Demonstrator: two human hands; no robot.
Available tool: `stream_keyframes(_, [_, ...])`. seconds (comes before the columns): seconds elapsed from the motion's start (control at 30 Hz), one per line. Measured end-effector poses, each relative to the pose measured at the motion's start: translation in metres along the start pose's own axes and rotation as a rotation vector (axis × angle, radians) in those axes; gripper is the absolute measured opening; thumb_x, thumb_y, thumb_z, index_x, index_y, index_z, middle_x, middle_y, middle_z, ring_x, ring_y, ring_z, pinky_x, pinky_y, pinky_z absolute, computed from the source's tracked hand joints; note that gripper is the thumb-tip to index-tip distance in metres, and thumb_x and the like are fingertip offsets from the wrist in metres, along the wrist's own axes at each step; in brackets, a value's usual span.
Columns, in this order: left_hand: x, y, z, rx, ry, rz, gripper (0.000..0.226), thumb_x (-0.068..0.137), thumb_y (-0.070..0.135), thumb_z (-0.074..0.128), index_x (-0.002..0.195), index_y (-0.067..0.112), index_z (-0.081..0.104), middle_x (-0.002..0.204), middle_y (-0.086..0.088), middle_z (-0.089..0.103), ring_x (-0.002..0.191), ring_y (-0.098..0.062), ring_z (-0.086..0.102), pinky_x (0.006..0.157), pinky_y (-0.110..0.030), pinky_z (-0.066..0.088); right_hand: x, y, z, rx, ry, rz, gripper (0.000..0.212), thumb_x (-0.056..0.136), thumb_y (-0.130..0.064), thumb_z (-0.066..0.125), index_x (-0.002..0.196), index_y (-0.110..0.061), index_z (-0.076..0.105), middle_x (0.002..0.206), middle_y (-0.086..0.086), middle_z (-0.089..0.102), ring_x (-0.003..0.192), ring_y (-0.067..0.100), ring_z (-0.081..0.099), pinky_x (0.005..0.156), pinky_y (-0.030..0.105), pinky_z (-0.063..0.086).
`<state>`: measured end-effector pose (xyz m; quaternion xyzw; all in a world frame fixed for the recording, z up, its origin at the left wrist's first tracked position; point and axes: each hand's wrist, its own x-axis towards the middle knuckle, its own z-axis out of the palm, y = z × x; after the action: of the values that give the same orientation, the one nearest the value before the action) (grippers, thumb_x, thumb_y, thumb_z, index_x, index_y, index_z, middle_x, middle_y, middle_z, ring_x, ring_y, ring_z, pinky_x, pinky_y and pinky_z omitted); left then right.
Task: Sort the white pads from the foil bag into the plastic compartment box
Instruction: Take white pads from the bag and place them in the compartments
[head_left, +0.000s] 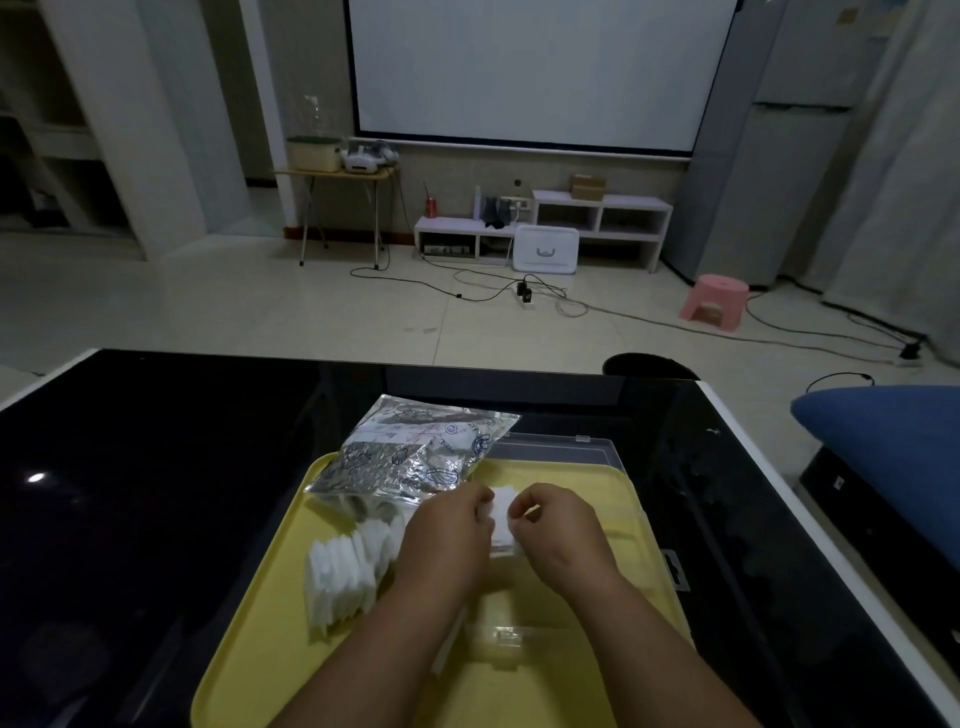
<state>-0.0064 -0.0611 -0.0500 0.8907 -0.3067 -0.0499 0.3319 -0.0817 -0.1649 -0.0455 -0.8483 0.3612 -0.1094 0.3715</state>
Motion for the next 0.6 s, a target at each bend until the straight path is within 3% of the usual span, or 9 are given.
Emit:
stream_keyframes(0.17, [-0.0018, 0.0002, 0.0014, 0.102, -0.05, -0.019, 0.024, 0.094, 0.023, 0.055, 0.117, 0.022, 0.064, 0.119, -0.002, 0.056, 0.099, -0.018, 0.059, 0.084, -0.028, 0.047, -0.0028, -0.0004, 0.0025, -0.084, -0.018, 0.008, 0.01, 0.088, -0.026, 0.061, 0.084, -0.032, 0.068, 0.09, -0.004, 0.071, 0.079, 0.016, 0.066, 0.07, 0.029, 0.053])
stream_keyframes(0.33, [-0.0035, 0.0005, -0.0012, 0.105, -0.15, -0.065, 0.042, 0.087, 0.014, 0.055, 0.127, 0.021, 0.062, 0.133, -0.002, 0.045, 0.113, -0.019, 0.056, 0.091, -0.026, 0.044, -0.0046, -0.0006, 0.0041, -0.168, -0.048, 0.027, 0.005, 0.085, -0.029, 0.063, 0.082, -0.034, 0.064, 0.092, -0.003, 0.071, 0.081, 0.018, 0.066, 0.069, 0.03, 0.052])
stream_keyframes(0.5, [-0.0046, 0.0039, -0.0053, 0.113, -0.173, -0.08, 0.044, 0.086, 0.009, 0.057, 0.128, 0.023, 0.062, 0.134, -0.003, 0.044, 0.113, -0.02, 0.056, 0.092, -0.027, 0.045, -0.0054, -0.0023, 0.0053, -0.221, -0.051, 0.032, 0.007, 0.086, -0.029, 0.06, 0.087, -0.033, 0.065, 0.097, -0.005, 0.07, 0.086, 0.018, 0.065, 0.068, 0.027, 0.048])
stream_keyframes(0.6, [-0.0074, 0.0047, -0.0061, 0.155, -0.179, -0.086, 0.034, 0.086, 0.014, 0.055, 0.116, 0.023, 0.069, 0.124, -0.004, 0.045, 0.106, -0.022, 0.058, 0.085, -0.028, 0.045, -0.0054, -0.0021, 0.0068, -0.248, -0.05, 0.033, 0.014, 0.086, -0.025, 0.059, 0.09, -0.032, 0.07, 0.097, -0.004, 0.071, 0.087, 0.019, 0.065, 0.068, 0.026, 0.047])
